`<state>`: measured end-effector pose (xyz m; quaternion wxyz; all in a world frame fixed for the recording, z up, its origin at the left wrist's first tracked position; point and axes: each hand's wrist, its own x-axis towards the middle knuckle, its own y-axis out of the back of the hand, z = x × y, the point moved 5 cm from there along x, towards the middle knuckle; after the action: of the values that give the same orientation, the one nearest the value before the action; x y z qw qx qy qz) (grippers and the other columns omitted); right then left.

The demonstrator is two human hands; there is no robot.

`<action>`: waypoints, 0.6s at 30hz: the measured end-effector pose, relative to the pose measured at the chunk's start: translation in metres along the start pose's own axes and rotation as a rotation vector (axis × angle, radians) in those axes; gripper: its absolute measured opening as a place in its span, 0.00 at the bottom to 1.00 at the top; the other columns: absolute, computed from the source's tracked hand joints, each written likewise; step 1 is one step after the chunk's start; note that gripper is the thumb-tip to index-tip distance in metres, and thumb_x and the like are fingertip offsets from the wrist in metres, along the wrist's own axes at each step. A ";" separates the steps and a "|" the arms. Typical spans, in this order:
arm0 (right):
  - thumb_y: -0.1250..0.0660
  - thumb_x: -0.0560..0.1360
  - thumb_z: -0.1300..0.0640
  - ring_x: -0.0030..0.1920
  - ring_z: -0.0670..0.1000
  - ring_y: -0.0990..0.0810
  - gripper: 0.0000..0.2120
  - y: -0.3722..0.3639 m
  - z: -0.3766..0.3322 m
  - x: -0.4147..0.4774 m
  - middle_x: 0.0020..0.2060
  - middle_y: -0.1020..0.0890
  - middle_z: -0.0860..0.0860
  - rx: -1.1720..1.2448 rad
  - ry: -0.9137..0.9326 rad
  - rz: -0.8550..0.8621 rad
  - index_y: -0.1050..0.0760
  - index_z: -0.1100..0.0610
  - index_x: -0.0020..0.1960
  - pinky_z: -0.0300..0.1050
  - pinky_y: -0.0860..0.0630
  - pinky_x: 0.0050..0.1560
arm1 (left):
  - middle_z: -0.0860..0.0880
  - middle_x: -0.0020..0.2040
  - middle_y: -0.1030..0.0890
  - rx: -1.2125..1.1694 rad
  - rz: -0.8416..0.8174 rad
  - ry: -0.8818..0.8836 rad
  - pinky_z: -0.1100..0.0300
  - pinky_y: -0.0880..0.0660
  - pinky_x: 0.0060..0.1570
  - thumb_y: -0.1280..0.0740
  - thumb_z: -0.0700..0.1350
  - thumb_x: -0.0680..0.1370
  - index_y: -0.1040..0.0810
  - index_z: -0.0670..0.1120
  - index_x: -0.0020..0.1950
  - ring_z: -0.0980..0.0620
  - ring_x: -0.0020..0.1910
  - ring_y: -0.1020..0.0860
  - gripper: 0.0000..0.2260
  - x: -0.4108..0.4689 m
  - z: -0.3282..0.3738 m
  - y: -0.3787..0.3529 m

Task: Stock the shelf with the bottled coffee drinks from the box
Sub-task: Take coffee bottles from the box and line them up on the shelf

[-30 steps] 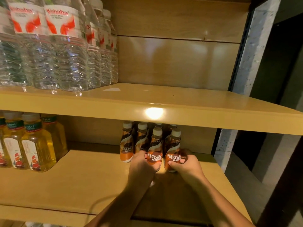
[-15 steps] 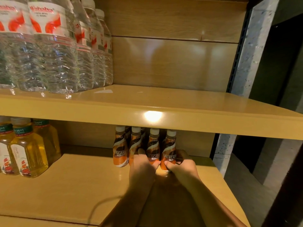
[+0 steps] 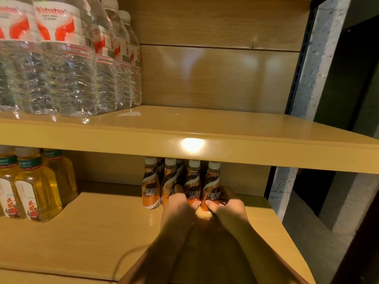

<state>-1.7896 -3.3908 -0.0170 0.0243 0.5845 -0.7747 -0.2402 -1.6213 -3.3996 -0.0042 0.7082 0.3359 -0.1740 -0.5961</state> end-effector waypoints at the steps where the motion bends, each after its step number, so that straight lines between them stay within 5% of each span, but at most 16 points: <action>1: 0.22 0.72 0.49 0.39 0.50 0.17 0.15 0.000 0.000 -0.001 0.42 0.17 0.53 -0.004 0.008 -0.002 0.24 0.58 0.43 0.39 0.23 0.33 | 0.45 0.55 0.20 0.009 -0.005 -0.003 0.53 0.22 0.61 0.28 0.54 0.78 0.23 0.42 0.60 0.47 0.56 0.20 0.19 -0.001 -0.001 0.000; 6: 0.22 0.71 0.53 0.42 0.53 0.15 0.15 -0.002 0.001 -0.007 0.43 0.18 0.53 -0.027 0.055 -0.020 0.24 0.59 0.48 0.49 0.15 0.45 | 0.48 0.46 0.23 -0.073 0.008 -0.085 0.63 0.24 0.37 0.28 0.46 0.79 0.26 0.42 0.58 0.54 0.45 0.22 0.13 -0.015 -0.008 0.008; 10: 0.21 0.70 0.52 0.51 0.53 0.18 0.21 -0.002 0.001 -0.011 0.51 0.18 0.51 -0.057 0.102 -0.040 0.25 0.57 0.57 0.48 0.17 0.52 | 0.50 0.44 0.19 -0.086 0.099 -0.223 0.64 0.23 0.41 0.28 0.53 0.77 0.22 0.46 0.52 0.56 0.43 0.20 0.12 -0.028 -0.021 0.037; 13: 0.21 0.71 0.52 0.52 0.51 0.22 0.25 0.000 -0.002 -0.018 0.52 0.21 0.49 -0.082 0.133 -0.036 0.28 0.56 0.63 0.44 0.22 0.48 | 0.52 0.41 0.20 -0.061 0.279 -0.349 0.67 0.26 0.36 0.28 0.54 0.76 0.23 0.49 0.48 0.59 0.38 0.21 0.10 -0.040 -0.039 0.075; 18: 0.22 0.71 0.51 0.55 0.51 0.21 0.27 0.002 -0.004 -0.022 0.58 0.20 0.50 -0.123 0.213 -0.018 0.29 0.52 0.65 0.46 0.20 0.53 | 0.59 0.45 0.26 0.023 0.444 -0.428 0.68 0.30 0.36 0.25 0.57 0.73 0.28 0.54 0.52 0.63 0.41 0.26 0.16 -0.041 -0.074 0.113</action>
<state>-1.7829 -3.3715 -0.0075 0.1401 0.6110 -0.7462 -0.2242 -1.5006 -3.3328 0.0271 0.7645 0.1644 -0.3952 -0.4820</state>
